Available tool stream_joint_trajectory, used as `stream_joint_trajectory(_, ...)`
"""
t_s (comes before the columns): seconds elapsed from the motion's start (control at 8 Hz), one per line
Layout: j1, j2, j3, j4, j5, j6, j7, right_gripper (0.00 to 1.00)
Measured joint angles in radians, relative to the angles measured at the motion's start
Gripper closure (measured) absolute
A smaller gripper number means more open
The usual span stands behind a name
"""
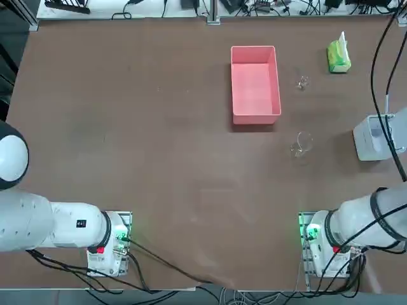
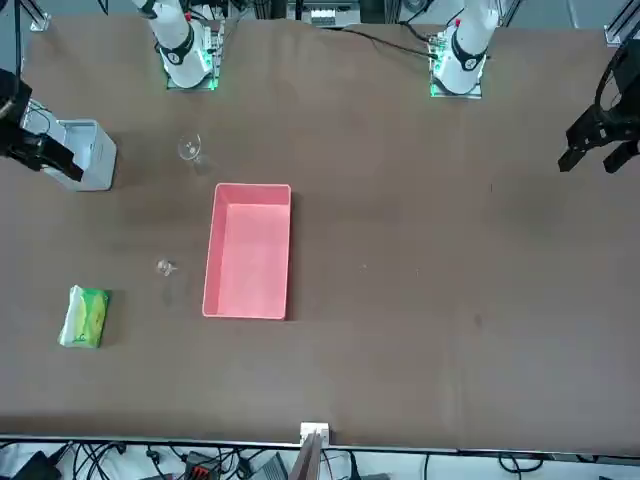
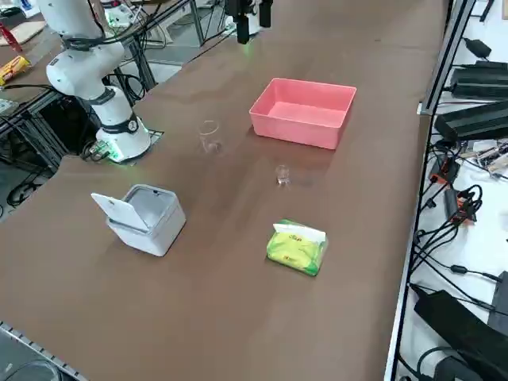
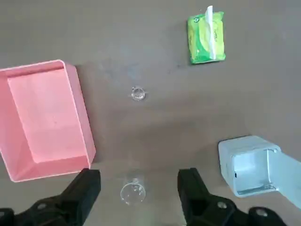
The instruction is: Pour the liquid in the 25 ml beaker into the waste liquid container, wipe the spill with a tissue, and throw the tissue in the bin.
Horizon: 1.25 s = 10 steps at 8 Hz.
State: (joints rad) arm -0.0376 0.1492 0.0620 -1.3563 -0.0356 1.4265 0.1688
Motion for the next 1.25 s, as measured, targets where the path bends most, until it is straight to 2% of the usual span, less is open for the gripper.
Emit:
stream_joint_trajectory(0.38,-0.005,0.096,-0.003,-0.036,0.000,0.007,-0.186,0.00)
stream_joint_trajectory(0.62,-0.029,0.159,-0.003,-0.076,0.000,0.096,-0.266,0.00)
stream_joint_trajectory(0.88,-0.042,0.160,-0.004,-0.200,0.000,0.311,-0.393,0.00)
stream_joint_trajectory(1.25,-0.047,0.068,-0.004,-0.503,0.000,0.690,-0.619,0.00)
